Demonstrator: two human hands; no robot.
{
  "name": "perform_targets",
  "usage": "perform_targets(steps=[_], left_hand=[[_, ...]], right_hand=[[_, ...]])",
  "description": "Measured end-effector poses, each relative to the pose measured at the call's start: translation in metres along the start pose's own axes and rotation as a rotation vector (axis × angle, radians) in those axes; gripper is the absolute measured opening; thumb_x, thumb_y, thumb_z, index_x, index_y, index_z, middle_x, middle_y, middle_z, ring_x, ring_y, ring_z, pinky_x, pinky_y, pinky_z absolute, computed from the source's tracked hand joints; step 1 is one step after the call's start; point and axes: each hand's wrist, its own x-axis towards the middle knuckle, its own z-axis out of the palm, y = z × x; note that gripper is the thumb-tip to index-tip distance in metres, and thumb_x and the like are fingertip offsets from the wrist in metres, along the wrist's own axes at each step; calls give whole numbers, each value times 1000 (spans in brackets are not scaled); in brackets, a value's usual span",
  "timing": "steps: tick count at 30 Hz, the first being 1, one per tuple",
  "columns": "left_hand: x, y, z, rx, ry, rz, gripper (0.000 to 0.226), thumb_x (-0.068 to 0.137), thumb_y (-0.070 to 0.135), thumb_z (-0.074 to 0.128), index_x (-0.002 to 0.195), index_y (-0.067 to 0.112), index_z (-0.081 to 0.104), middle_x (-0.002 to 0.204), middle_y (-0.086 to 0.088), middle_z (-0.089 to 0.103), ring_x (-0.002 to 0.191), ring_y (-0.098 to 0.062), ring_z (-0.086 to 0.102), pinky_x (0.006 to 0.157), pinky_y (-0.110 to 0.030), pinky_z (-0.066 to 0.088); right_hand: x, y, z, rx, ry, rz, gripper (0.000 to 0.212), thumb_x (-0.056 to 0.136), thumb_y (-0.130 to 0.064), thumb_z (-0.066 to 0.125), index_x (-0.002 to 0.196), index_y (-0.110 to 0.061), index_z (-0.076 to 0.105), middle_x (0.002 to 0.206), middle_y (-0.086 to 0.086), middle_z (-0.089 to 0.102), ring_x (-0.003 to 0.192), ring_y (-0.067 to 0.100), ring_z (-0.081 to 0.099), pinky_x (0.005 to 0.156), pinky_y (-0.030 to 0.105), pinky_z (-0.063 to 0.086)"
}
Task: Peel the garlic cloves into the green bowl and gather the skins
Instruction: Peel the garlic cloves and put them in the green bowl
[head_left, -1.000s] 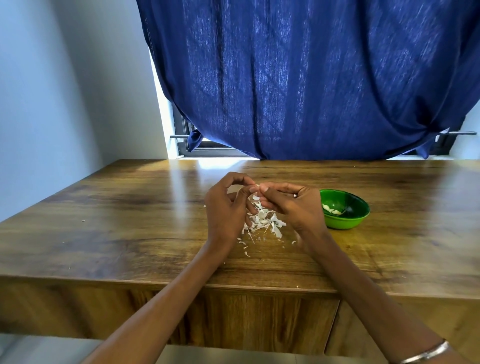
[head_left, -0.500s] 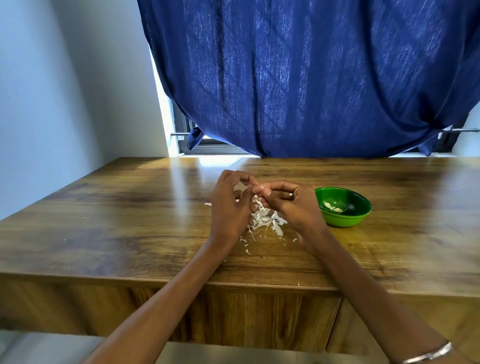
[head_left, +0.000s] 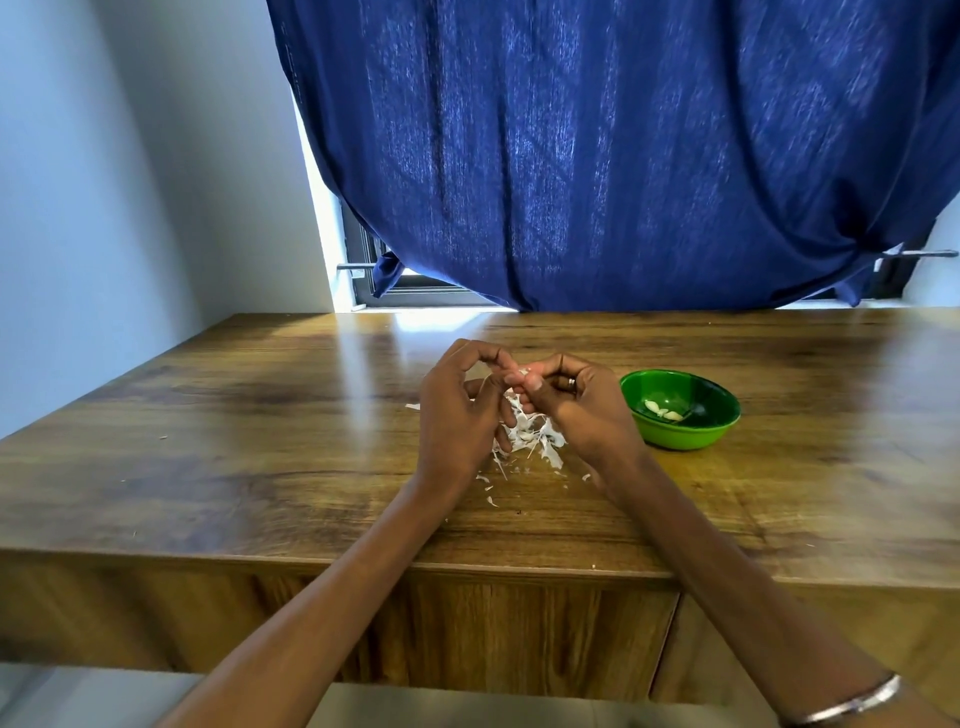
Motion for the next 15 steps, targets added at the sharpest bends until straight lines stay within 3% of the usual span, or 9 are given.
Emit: perform_targets(steps=[3,7,12,15], left_hand=[[0,0,0,14,-16,-26,17,97,-8,60,90,7,63,70,-1,60,47,-18,60,36,-35,51],[-1,2,0,45,-53,-31,22,93,-19,49,92,0,61,62,-5,56,43,-17,58,36,-29,49],[-2,7,3,79,-47,37,26,92,-20,44,90,0,59,80,-20,56,42,-17,59,36,-27,49],[-1,4,4,112,51,120,24,93,-13,48,91,7,61,91,-7,58,54,-19,62,44,-36,54]], right_hand=[[0,0,1,-51,4,-55,6,93,1,66,92,-4,69,88,7,75,67,5,68,68,20,58],[-1,3,4,-97,15,-113,4,93,3,66,94,2,69,81,-8,74,68,1,69,64,17,55],[0,4,6,-80,33,-121,5,94,3,64,96,5,68,78,-6,74,64,1,68,63,15,54],[1,4,9,-12,41,-97,7,94,2,65,99,7,67,84,5,76,70,8,72,68,20,58]])
